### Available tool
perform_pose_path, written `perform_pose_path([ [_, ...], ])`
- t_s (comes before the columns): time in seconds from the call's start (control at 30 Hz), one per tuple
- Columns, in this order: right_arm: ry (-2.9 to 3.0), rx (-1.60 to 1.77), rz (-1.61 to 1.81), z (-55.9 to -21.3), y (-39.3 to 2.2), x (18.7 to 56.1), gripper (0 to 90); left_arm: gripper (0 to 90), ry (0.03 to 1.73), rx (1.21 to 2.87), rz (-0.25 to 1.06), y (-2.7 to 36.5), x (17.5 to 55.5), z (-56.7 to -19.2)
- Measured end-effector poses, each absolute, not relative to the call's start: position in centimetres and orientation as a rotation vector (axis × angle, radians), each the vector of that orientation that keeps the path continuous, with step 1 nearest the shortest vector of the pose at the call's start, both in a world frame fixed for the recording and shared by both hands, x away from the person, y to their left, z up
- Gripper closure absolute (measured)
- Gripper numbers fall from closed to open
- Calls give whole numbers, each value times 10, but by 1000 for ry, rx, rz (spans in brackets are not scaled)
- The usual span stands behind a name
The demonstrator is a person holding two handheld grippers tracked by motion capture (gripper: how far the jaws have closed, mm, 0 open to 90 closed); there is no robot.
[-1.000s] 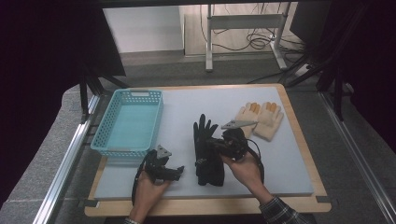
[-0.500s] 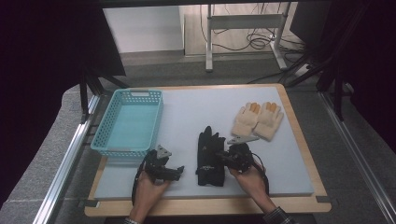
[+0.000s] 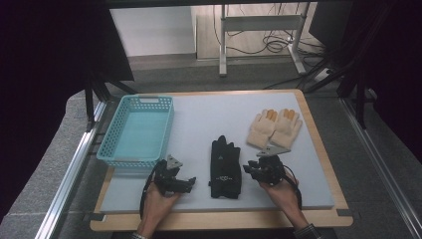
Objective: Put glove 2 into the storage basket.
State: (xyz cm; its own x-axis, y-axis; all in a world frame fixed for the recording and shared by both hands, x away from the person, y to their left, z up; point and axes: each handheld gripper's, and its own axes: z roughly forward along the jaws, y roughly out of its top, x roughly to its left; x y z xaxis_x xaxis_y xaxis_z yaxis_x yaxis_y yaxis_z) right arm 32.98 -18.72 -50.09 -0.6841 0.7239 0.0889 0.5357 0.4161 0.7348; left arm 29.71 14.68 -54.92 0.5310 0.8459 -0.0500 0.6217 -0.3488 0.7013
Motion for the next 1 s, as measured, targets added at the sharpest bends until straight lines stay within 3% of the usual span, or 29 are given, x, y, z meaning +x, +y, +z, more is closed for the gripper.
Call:
perform_pose_path([
  [0.1, 2470, 1079, 1119, -510, -192, 325, 794, 55, 1183, 2102, 418, 150, 293, -549],
  [0.2, 2512, 1010, 1109, -519, -187, 319, 813, 51, 1193, 2112, 424, 153, 290, -548],
  [0.67, 2594, 868, 1157, -533, -141, 311, 812, 16, 1172, 2125, 420, 178, 284, -551],
  [1.0, 2588, 805, 1167, -536, -110, 315, 758, 16, 1149, 2122, 409, 181, 285, -552],
])
